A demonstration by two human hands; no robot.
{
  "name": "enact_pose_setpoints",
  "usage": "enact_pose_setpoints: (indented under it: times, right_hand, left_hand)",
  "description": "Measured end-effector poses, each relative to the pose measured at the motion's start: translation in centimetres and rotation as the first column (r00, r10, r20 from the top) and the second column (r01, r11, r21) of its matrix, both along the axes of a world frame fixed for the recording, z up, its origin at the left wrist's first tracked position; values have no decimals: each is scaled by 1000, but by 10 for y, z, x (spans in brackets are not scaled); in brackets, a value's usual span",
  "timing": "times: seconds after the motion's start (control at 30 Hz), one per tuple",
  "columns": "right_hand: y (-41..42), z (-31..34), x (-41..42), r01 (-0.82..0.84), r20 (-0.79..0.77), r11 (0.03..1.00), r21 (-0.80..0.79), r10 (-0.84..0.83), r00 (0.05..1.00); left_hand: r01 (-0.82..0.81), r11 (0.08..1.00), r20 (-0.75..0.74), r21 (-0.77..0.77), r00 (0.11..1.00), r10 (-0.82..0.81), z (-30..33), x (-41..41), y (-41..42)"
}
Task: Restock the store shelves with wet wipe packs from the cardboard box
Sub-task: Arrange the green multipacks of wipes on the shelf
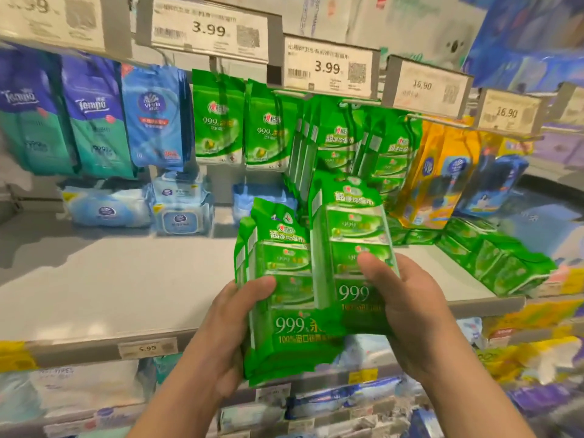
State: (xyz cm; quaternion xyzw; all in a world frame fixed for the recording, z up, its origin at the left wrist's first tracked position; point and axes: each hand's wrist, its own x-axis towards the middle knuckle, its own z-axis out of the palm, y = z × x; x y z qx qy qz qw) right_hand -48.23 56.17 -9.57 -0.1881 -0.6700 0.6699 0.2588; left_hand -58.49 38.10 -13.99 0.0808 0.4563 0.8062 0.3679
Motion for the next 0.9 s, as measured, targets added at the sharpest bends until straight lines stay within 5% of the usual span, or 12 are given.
enact_pose_setpoints:
  times: [0.3, 0.7, 0.9]
  right_hand:
    - [30, 19, -2, 151, -242, 907, 393, -56, 969]
    - [57, 18, -15, 143, -470, 911, 387, 61, 880]
    - [60, 24, -26, 32, -441, 959, 283, 100, 892]
  left_hand:
    - [-203, 979, 4, -5, 979, 203, 13, -6, 19]
    - [-314, 948, 28, 52, 949, 313, 23, 16, 39]
    - [-373, 927, 25, 46, 928, 372, 21, 23, 41]
